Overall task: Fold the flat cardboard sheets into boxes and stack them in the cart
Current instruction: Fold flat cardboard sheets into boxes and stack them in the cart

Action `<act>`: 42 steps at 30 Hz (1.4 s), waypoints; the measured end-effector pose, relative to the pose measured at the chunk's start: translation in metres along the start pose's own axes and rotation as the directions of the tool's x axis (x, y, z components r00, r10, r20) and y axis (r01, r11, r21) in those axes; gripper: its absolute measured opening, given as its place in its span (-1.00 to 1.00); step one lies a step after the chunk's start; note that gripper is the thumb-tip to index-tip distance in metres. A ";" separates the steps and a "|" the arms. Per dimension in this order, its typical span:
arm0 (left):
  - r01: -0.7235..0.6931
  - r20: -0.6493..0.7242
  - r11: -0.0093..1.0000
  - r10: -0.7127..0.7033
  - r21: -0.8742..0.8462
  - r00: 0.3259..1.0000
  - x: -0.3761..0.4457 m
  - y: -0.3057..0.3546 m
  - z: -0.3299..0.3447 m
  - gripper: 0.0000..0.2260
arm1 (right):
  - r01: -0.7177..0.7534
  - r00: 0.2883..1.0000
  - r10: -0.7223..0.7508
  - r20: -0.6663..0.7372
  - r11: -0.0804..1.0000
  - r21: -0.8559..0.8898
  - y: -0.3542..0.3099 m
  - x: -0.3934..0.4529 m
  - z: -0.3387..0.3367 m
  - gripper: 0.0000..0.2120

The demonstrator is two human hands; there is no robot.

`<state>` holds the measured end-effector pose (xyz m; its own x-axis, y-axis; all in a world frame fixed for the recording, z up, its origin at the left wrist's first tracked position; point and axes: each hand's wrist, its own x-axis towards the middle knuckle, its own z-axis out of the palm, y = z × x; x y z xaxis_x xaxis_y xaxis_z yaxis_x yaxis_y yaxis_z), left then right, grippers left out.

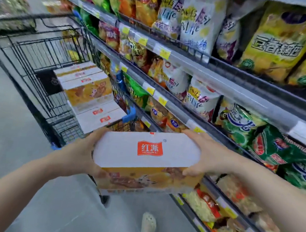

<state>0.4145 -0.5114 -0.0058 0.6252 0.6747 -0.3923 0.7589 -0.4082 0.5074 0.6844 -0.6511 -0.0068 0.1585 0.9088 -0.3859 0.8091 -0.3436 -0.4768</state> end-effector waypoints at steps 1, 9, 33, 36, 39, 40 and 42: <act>0.015 -0.011 1.000 -0.015 -0.005 1.000 0.011 -0.003 -0.008 0.06 | 0.019 1.000 -0.019 0.011 1.000 0.002 -0.001 0.019 -0.006 -0.02; 0.181 -0.098 0.981 -0.187 -0.066 0.977 0.104 -0.025 -0.063 -0.08 | 0.132 0.984 -0.135 0.116 0.991 0.026 -0.018 0.164 -0.063 -0.03; 0.339 -0.034 0.890 -0.365 -0.304 0.930 0.261 -0.188 -0.177 -0.08 | 0.228 0.917 -0.183 0.355 0.970 -0.090 -0.132 0.479 -0.053 0.05; 0.340 -0.049 0.893 -0.369 -0.297 0.928 0.282 -0.204 -0.181 -0.07 | 0.234 0.913 -0.180 0.366 0.966 -0.108 -0.137 0.513 -0.044 0.03; 0.328 -0.067 0.880 -0.371 -0.343 0.926 0.303 -0.219 -0.176 -0.08 | 0.270 0.931 -0.187 0.314 0.931 -0.245 -0.137 0.540 -0.036 0.02; 0.322 -0.079 0.877 -0.371 -0.357 0.925 0.309 -0.225 -0.173 -0.08 | 0.280 0.936 -0.194 0.293 0.916 -0.287 -0.137 0.548 -0.034 0.02; 0.334 -0.091 0.865 -0.393 -0.374 0.915 0.319 -0.233 -0.166 -0.09 | 0.286 0.945 -0.205 0.257 0.897 -0.338 -0.137 0.561 -0.031 0.01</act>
<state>0.4065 -0.0987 -0.1216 0.2572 0.8338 -0.4886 0.7974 0.1025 0.5947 0.6797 -0.0869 -0.1331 -0.1611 0.8681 -0.4695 0.9620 0.0318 -0.2712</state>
